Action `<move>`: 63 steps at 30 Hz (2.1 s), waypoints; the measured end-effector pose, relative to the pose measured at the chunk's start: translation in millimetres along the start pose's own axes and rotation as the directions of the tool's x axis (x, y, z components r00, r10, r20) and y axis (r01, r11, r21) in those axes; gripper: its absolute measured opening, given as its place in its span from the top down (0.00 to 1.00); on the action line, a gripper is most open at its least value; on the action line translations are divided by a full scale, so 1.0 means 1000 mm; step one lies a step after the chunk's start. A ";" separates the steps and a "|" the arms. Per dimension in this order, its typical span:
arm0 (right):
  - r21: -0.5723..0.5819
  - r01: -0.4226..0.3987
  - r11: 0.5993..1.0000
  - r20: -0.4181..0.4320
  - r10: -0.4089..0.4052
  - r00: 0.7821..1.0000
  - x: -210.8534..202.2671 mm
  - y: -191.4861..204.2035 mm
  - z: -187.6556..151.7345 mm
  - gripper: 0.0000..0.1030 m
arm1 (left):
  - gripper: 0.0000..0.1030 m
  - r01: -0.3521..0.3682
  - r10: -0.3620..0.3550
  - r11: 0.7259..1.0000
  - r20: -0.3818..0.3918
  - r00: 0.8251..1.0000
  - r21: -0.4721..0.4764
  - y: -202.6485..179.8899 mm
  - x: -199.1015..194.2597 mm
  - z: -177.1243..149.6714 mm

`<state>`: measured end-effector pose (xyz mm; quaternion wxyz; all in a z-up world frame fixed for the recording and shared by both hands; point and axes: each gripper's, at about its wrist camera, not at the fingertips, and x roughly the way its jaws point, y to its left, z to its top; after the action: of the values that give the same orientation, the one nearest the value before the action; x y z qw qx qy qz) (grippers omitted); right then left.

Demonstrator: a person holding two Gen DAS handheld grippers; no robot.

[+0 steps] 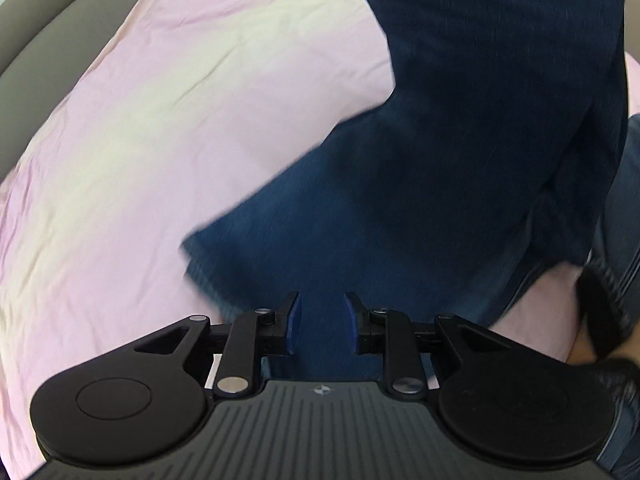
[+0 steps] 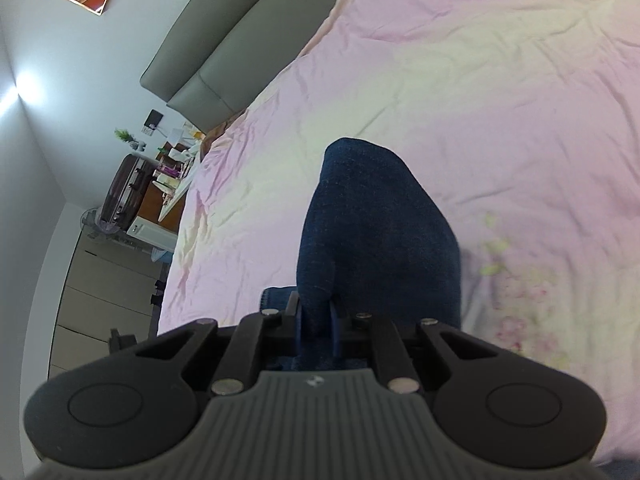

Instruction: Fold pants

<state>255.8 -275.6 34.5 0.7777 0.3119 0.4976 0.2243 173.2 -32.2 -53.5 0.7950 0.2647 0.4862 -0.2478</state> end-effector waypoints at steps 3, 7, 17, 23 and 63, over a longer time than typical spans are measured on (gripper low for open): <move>-0.028 -0.016 0.999 -0.028 0.016 0.999 0.036 0.041 -0.005 0.91 | 0.71 0.012 -0.012 0.994 0.001 1.000 -0.105 0.023 0.002 -0.033; -0.044 -0.026 0.999 -0.091 0.022 0.996 0.095 0.086 -0.018 0.91 | 0.71 0.081 -0.072 0.970 0.044 0.996 -0.231 0.047 0.003 -0.062; 0.016 0.074 0.997 -0.195 -0.069 0.978 0.241 0.111 -0.060 0.91 | 0.71 0.175 -0.108 0.912 0.195 0.975 -0.371 0.080 -0.019 -0.102; 0.017 0.135 0.991 -0.247 -0.127 0.961 0.293 0.103 -0.075 0.87 | 0.71 0.205 -0.098 0.867 0.249 0.964 -0.454 0.103 -0.037 -0.107; -0.277 0.229 0.933 -0.075 -0.259 0.963 0.146 -0.028 -0.220 1.00 | 0.84 0.073 -0.071 0.759 0.030 0.997 -0.647 0.083 0.009 -0.102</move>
<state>114.7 -141.1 -145.9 0.8058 0.1275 0.5399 0.2074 164.7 95.4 -86.0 0.8282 -0.0451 0.5503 -0.0956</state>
